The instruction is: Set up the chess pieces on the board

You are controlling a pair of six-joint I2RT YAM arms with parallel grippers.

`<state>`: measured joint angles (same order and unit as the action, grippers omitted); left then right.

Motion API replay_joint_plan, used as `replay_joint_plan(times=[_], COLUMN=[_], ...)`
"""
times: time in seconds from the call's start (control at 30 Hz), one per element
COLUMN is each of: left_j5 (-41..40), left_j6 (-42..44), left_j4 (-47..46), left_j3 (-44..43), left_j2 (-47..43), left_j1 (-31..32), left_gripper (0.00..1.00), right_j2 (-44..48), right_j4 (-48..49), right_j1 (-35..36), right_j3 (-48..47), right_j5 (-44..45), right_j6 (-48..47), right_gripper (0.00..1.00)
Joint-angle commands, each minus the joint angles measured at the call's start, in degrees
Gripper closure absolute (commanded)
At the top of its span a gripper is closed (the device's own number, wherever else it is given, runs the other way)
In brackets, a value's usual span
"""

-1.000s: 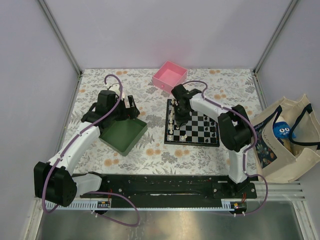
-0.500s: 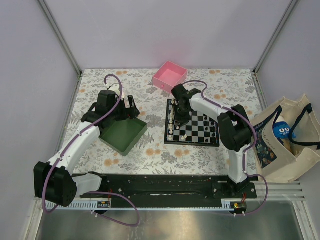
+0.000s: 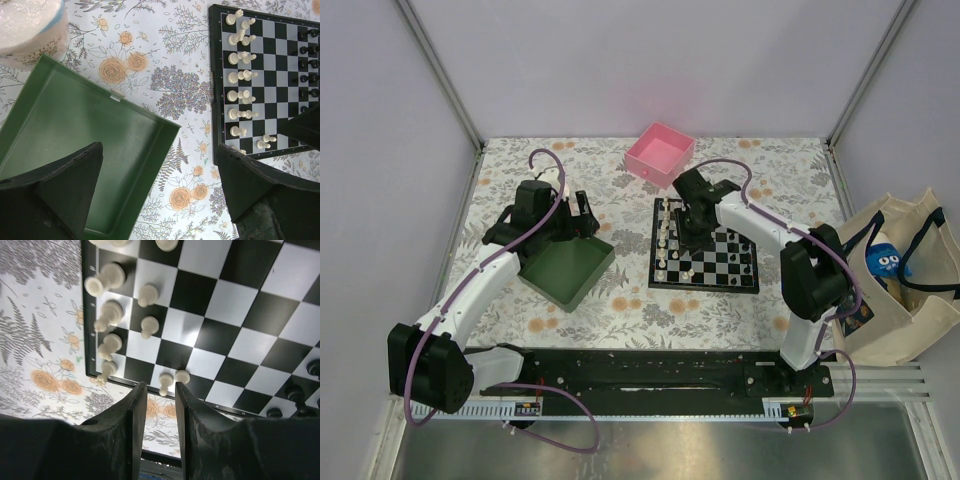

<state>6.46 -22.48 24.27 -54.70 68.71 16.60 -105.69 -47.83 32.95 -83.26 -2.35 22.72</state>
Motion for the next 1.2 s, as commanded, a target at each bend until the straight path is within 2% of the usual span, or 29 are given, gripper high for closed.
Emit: replay_joint_plan(times=[0.0, 0.27, 0.53, 0.73, 1.17], left_j5=[0.92, 1.01, 1.36, 1.19, 1.63], left_j6=[-0.02, -0.11, -0.28, -0.37, -0.55], left_j4=[-2.65, -2.83, -3.00, -3.18, -3.35], left_j3=[-0.23, -0.23, -0.15, 0.12, 0.12], left_j2=[-1.29, -1.21, -1.12, -1.12, -0.86], left_j1=[0.10, 0.01, 0.01, 0.01, 0.10], left_gripper=[0.01, 0.01, 0.01, 0.01, 0.01], right_j2=[2.50, 3.30, 1.98, 1.45, 0.83], right_j4=[-0.51, 1.60, 1.60, 1.60, 1.78], right_j1=[0.10, 0.10, 0.10, 0.01, 0.10], right_j3=[4.15, 7.50, 7.94, 7.94, 8.38], right_j5=[3.83, 2.53, 2.53, 2.53, 2.53], right_j6=[2.67, 7.42, 7.51, 7.34, 6.81], right_gripper=[0.62, 0.62, 0.64, 0.69, 0.72])
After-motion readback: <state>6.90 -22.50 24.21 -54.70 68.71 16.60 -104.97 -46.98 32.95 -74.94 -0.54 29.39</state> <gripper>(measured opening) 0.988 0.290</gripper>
